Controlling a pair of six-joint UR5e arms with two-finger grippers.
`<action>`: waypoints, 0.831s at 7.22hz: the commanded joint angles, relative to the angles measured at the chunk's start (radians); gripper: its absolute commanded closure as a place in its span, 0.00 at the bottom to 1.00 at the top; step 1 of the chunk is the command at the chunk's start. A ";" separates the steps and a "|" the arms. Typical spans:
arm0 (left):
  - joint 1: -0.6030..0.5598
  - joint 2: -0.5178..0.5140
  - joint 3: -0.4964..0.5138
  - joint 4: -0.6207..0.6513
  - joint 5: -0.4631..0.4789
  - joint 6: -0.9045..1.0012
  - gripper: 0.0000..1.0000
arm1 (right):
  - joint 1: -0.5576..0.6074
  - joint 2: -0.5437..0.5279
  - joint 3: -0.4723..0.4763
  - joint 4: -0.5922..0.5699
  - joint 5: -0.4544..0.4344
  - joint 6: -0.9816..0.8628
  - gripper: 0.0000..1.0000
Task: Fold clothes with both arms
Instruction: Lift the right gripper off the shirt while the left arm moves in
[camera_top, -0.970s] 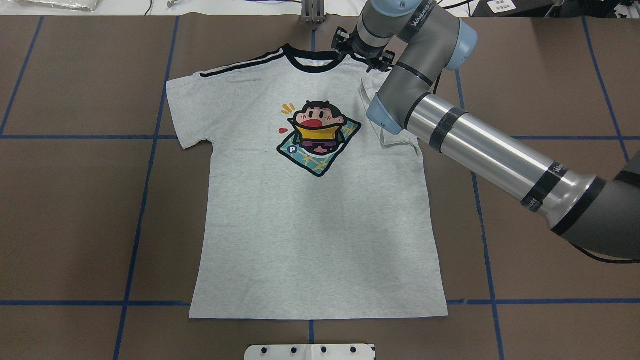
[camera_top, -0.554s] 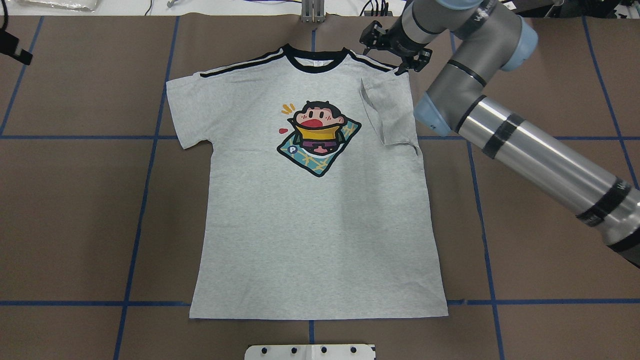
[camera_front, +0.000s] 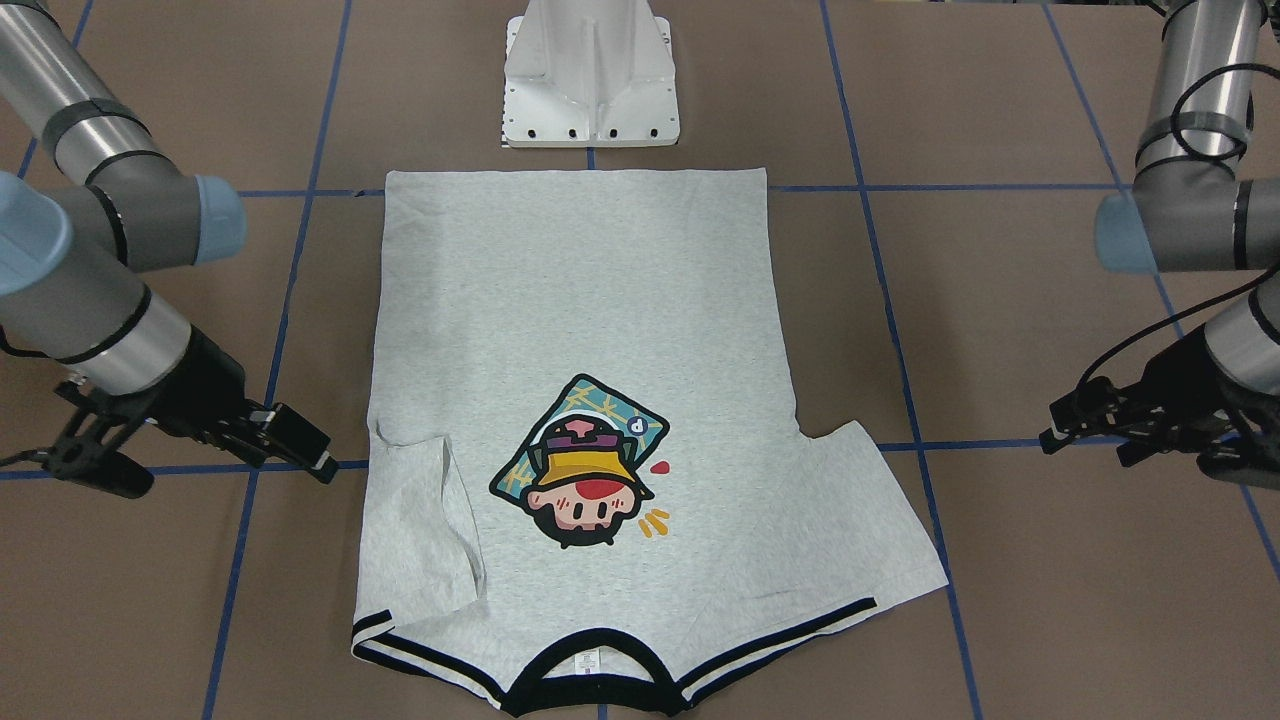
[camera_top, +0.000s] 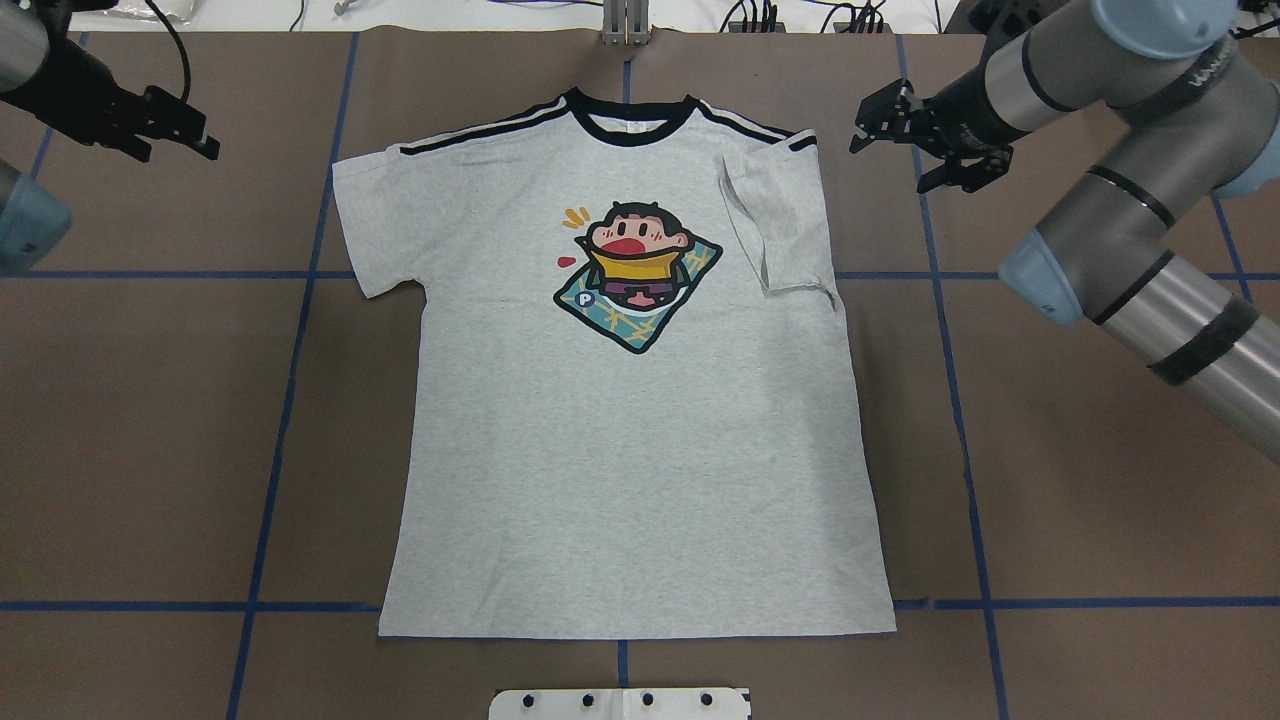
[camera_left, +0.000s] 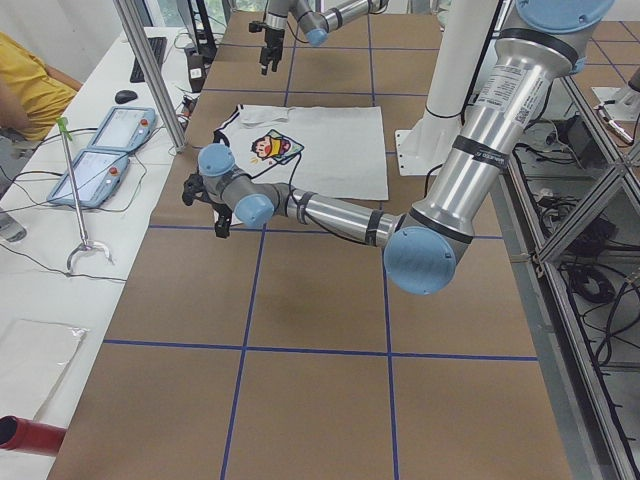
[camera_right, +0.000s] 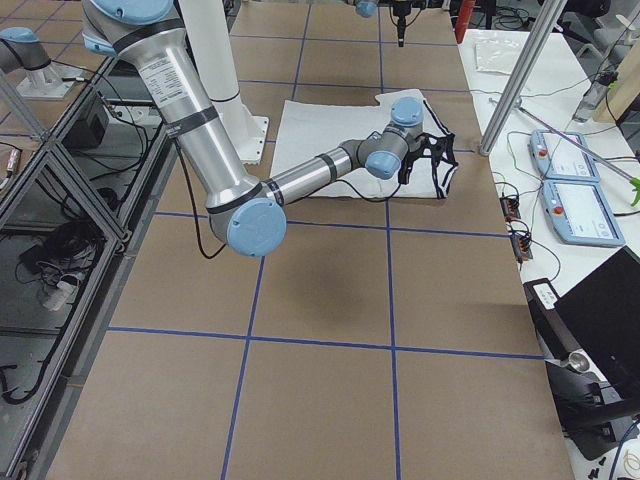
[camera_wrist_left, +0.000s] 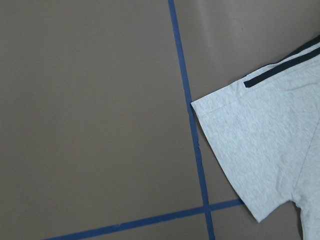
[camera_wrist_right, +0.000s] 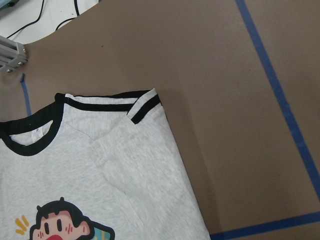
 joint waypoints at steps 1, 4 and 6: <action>0.087 -0.105 0.173 -0.170 0.125 -0.239 0.01 | 0.022 -0.069 0.066 0.003 0.017 -0.006 0.00; 0.124 -0.204 0.307 -0.174 0.154 -0.244 0.14 | 0.021 -0.084 0.066 0.009 0.016 -0.006 0.00; 0.143 -0.271 0.411 -0.212 0.155 -0.250 0.21 | 0.021 -0.088 0.061 0.012 0.004 -0.014 0.00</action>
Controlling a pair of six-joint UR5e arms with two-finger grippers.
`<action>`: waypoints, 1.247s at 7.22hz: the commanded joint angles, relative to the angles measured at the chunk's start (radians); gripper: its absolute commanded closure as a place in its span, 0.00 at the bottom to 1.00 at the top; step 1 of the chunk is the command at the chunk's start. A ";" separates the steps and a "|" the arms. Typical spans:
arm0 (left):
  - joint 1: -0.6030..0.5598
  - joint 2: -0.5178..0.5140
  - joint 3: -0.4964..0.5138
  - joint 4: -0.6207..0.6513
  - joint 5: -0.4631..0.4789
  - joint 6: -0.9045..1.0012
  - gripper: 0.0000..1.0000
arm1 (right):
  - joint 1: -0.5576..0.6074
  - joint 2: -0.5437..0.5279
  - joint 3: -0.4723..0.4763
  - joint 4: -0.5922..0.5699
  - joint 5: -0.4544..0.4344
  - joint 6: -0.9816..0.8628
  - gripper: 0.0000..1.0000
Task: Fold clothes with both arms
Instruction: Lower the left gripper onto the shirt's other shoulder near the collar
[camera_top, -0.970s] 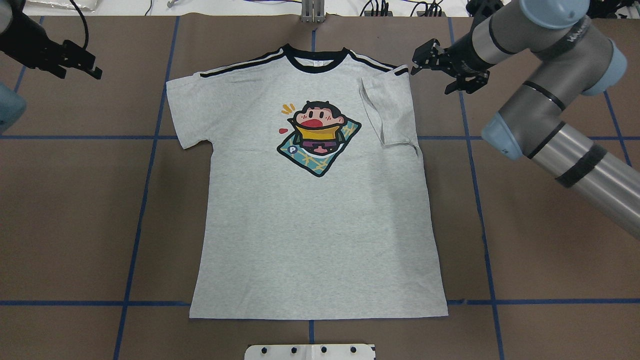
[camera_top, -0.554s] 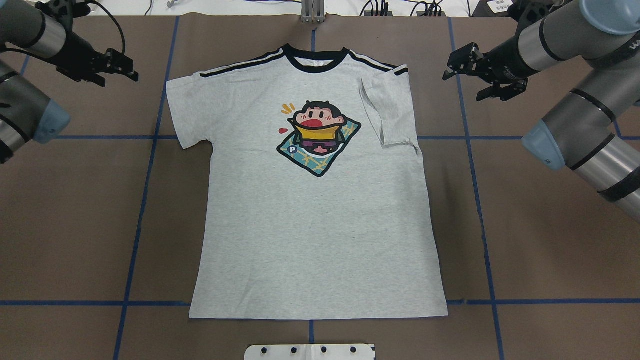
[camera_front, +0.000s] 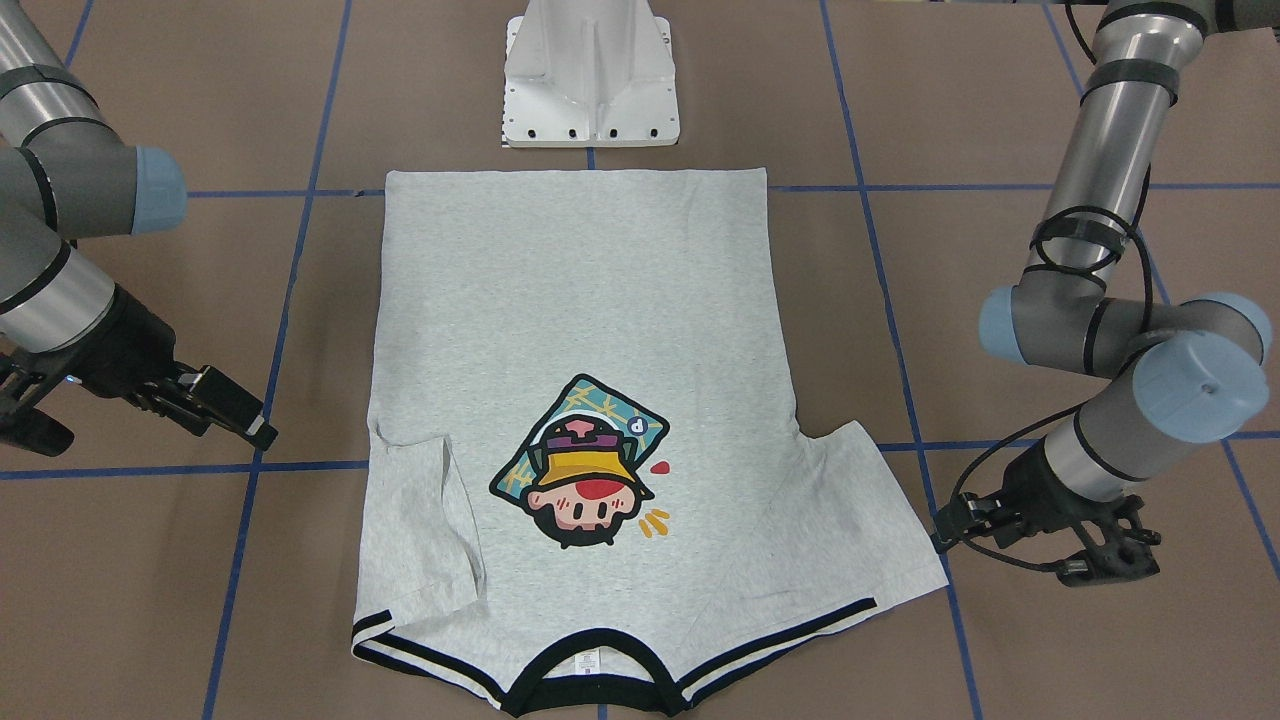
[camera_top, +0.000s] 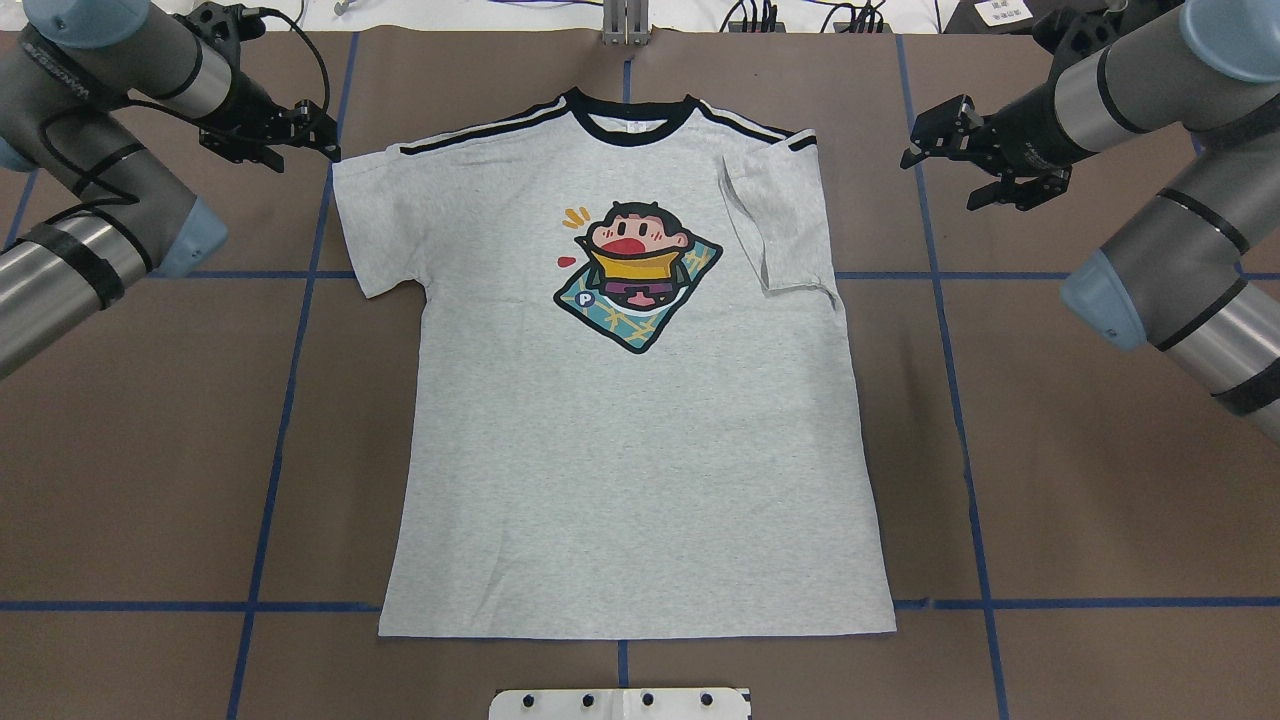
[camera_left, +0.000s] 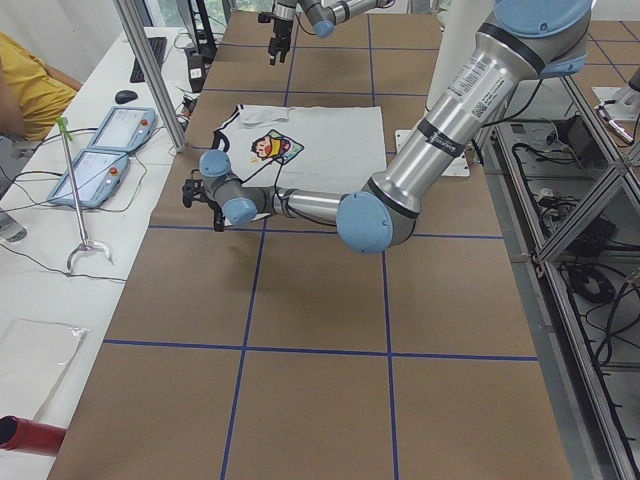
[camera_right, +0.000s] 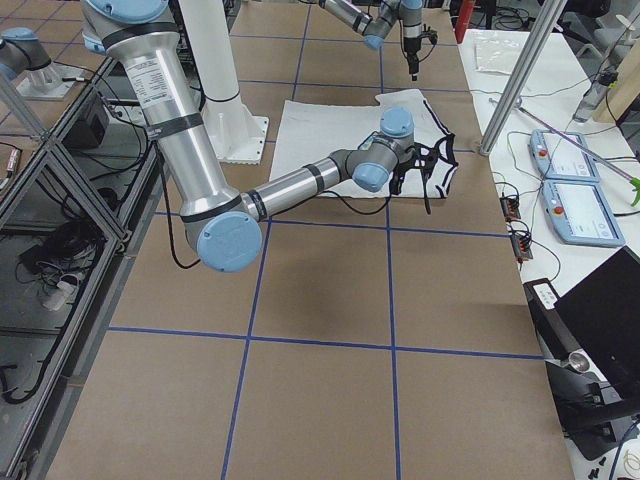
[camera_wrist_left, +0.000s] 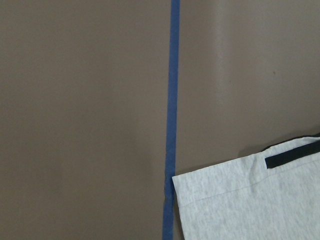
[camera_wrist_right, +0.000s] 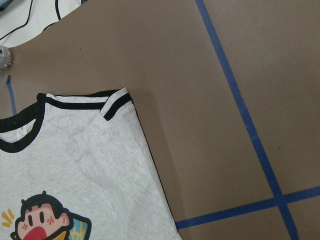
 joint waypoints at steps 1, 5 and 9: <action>0.014 -0.039 0.082 -0.043 0.015 -0.004 0.25 | 0.000 -0.004 -0.005 0.002 -0.008 -0.010 0.00; 0.043 -0.074 0.131 -0.045 0.059 -0.031 0.42 | 0.000 -0.004 -0.005 0.002 -0.010 -0.010 0.00; 0.046 -0.071 0.137 -0.047 0.060 -0.031 0.48 | -0.002 -0.001 0.002 0.002 -0.011 -0.008 0.00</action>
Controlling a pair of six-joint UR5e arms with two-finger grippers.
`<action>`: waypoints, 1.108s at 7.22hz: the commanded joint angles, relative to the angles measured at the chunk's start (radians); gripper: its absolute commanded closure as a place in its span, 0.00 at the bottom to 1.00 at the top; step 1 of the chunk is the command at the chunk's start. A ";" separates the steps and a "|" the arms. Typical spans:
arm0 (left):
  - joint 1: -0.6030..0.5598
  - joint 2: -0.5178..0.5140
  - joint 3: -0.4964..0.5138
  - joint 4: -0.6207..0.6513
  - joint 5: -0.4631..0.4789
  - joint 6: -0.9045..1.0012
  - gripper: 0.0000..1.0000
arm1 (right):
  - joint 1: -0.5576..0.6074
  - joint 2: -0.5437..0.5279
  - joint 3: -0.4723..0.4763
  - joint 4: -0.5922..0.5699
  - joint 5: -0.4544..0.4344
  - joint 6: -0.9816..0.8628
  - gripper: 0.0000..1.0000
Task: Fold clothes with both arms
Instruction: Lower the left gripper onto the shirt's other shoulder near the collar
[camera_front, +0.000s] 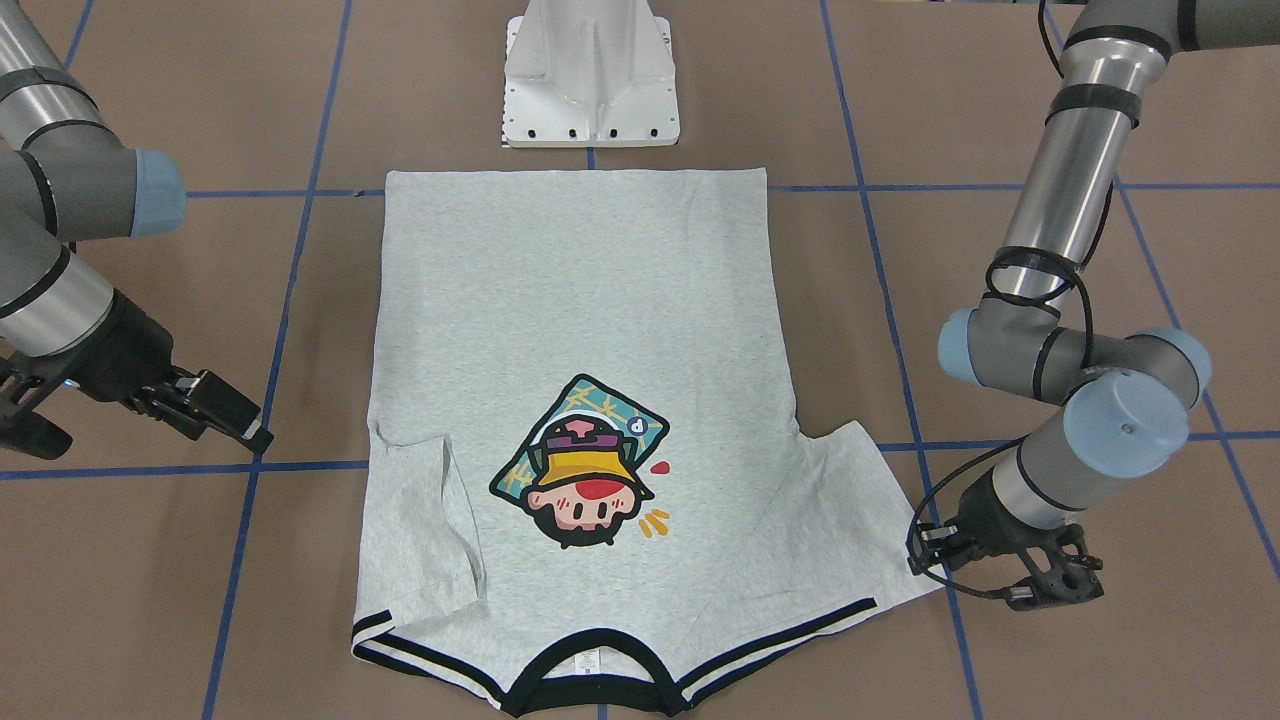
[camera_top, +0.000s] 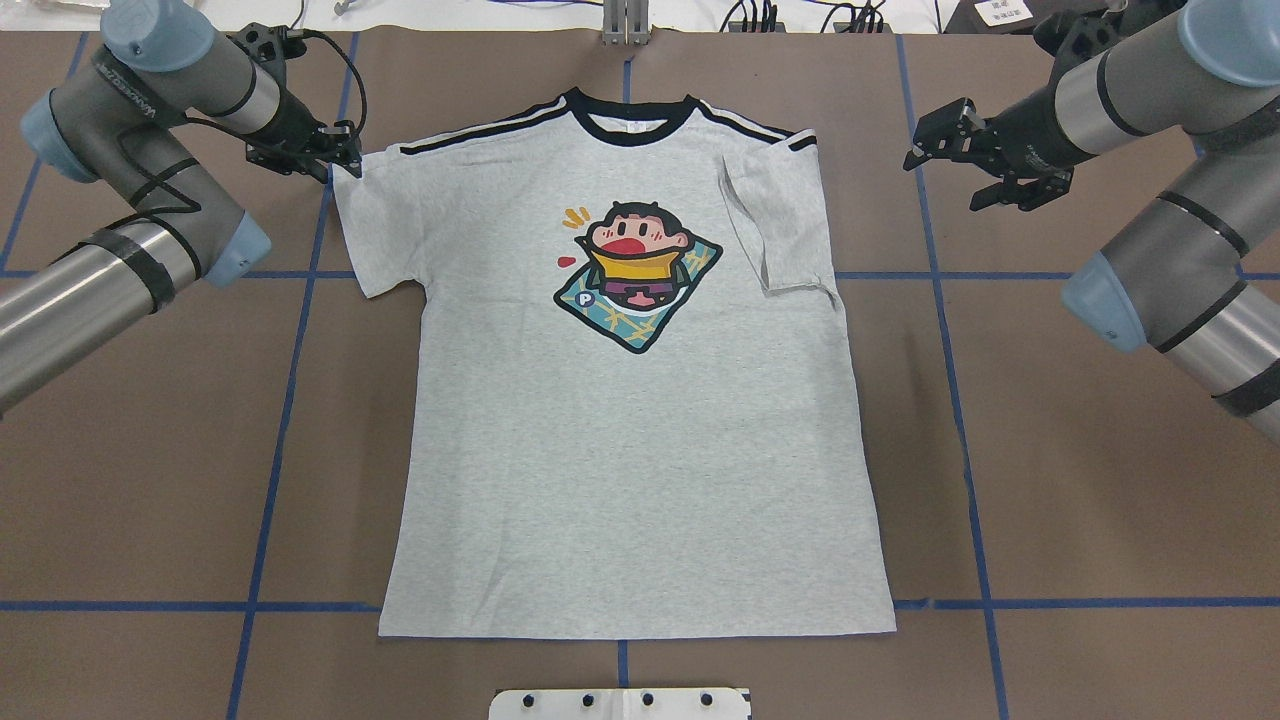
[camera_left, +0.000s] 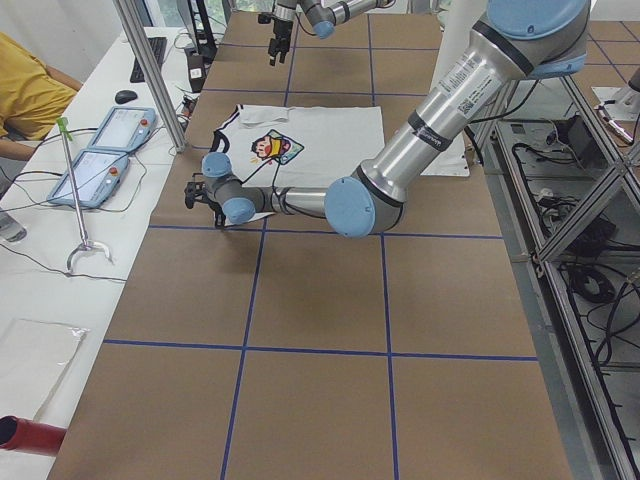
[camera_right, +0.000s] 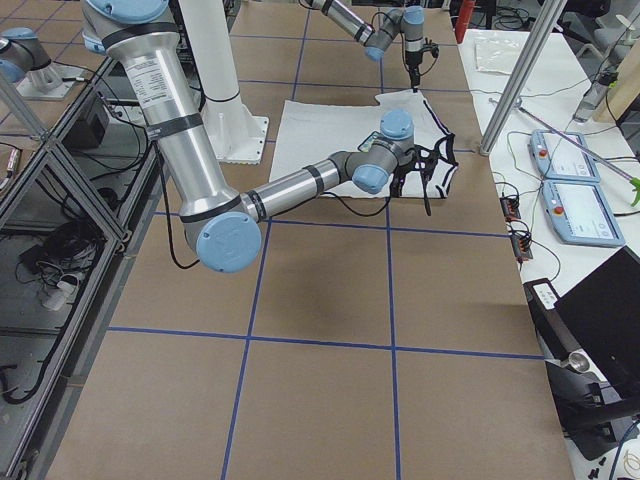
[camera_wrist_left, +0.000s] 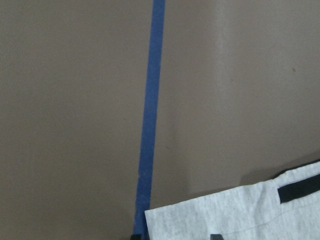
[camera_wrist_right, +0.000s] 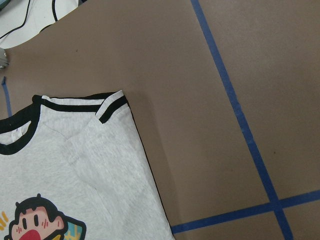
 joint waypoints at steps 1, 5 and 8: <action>0.004 0.000 0.004 -0.001 0.015 0.000 0.53 | 0.000 0.000 0.007 0.000 -0.002 0.001 0.00; 0.005 -0.001 0.001 -0.010 0.019 0.000 1.00 | 0.000 -0.005 0.004 0.001 0.000 0.003 0.00; 0.004 -0.013 -0.114 -0.014 0.008 -0.037 1.00 | 0.001 -0.005 0.005 0.001 0.011 0.001 0.00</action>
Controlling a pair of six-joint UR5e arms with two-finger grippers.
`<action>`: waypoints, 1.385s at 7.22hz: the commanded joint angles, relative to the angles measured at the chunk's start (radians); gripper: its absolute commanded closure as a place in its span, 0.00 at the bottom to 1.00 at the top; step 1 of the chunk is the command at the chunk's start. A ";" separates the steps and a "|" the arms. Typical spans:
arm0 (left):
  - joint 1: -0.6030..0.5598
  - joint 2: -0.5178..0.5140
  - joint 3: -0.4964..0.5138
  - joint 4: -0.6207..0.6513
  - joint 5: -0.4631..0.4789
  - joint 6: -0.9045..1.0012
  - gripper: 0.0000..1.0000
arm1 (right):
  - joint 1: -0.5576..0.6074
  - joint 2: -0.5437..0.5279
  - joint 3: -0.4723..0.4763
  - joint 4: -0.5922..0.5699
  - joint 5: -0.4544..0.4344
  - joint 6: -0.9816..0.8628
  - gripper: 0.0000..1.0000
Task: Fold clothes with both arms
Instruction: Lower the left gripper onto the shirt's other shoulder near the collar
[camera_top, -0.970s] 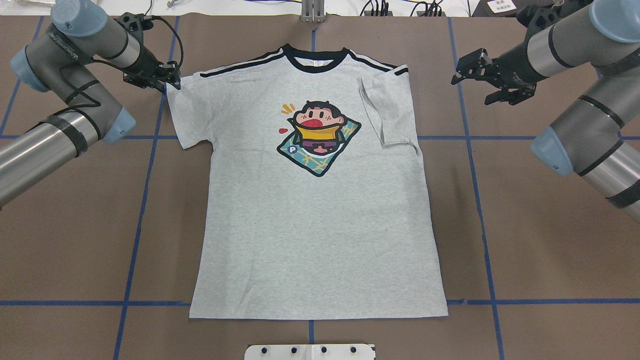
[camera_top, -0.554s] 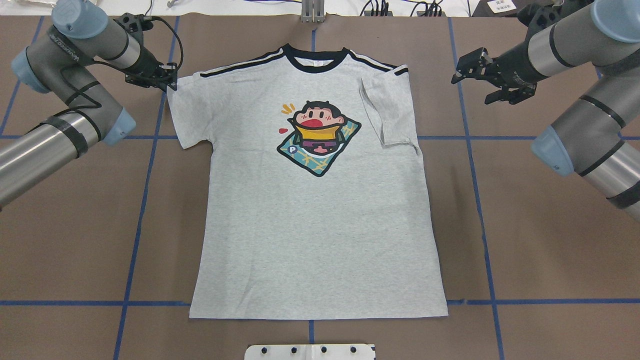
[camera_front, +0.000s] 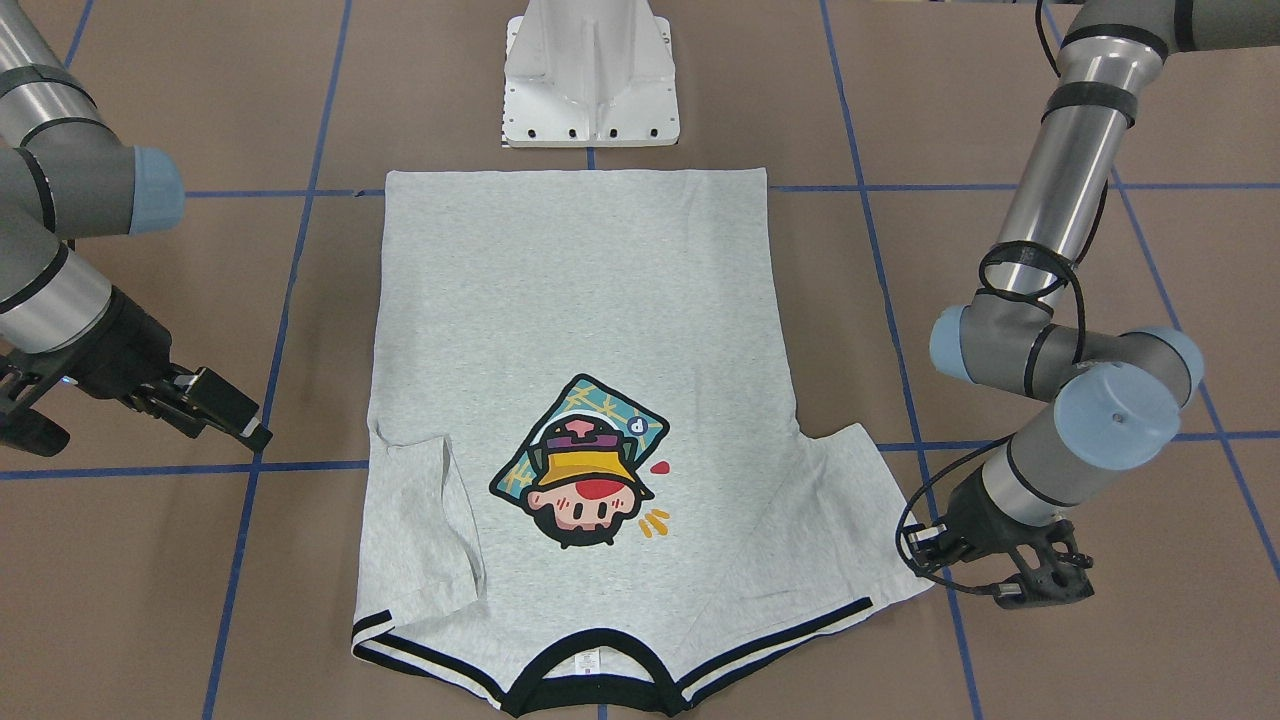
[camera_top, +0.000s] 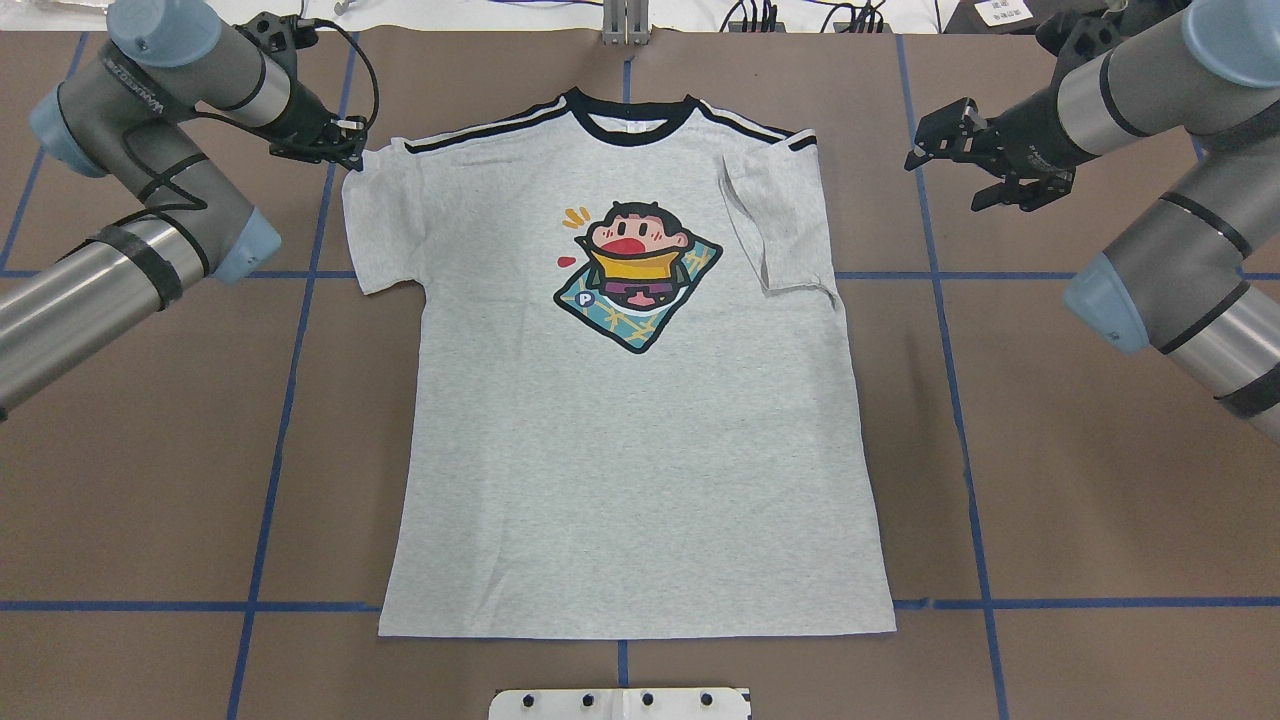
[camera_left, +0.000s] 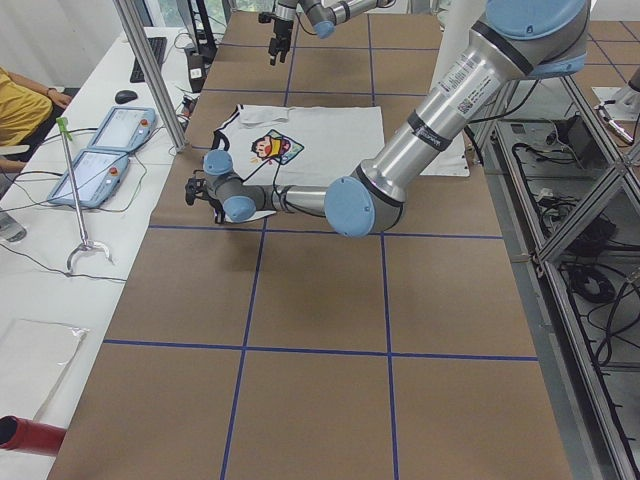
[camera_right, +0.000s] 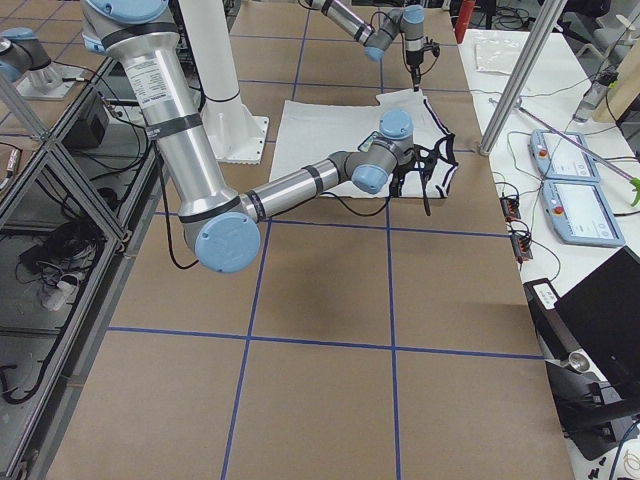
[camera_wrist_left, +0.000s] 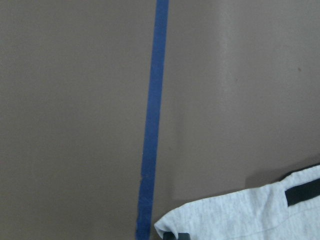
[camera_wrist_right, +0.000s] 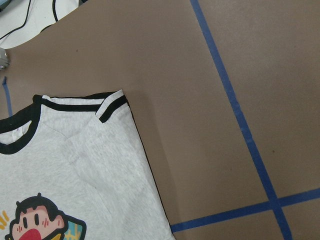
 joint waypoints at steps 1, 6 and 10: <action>0.001 -0.022 -0.085 0.000 0.000 -0.075 1.00 | 0.002 0.002 0.001 -0.002 0.009 -0.002 0.00; 0.167 -0.160 -0.025 0.007 0.253 -0.195 1.00 | 0.002 -0.007 -0.009 -0.002 0.009 -0.002 0.00; 0.178 -0.202 0.108 -0.078 0.322 -0.195 1.00 | 0.000 -0.006 -0.009 -0.002 0.006 -0.002 0.00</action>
